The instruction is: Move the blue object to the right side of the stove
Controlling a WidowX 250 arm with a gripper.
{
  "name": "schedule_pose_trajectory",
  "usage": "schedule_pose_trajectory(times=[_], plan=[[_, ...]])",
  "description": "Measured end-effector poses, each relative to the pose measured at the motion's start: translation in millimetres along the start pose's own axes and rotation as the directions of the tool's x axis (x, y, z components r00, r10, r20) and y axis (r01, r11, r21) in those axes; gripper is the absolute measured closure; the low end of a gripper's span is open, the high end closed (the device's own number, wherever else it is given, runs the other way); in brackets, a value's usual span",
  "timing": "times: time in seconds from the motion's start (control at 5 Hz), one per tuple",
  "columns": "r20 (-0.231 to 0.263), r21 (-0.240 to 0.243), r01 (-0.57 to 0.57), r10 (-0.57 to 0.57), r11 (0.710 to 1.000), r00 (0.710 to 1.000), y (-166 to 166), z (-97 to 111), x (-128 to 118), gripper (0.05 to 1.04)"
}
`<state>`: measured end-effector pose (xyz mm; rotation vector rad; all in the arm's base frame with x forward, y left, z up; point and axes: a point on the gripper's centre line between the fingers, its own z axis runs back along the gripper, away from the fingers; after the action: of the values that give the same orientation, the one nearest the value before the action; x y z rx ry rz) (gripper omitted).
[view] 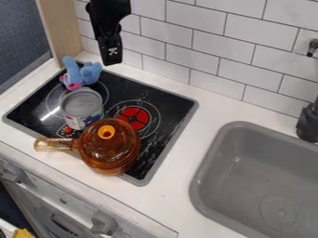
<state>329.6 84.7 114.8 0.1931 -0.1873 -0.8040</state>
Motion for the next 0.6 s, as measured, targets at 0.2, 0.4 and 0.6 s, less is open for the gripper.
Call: schedule_pose_trajectory(times=[0.2, 0.4, 0.6], plan=[[-0.018, -0.025, -0.008, 0.007, 1.0, 1.0, -2.4, -9.9, -1.9, 0.083], [-0.082, -0.003, -0.119, 0.119, 0.993, 0.99, 13.6, -30.6, -19.2, 0.083], [-0.099, 0.025, -0.23, 0.232, 0.973, 0.968, 38.8, -39.3, -35.1, 0.083]])
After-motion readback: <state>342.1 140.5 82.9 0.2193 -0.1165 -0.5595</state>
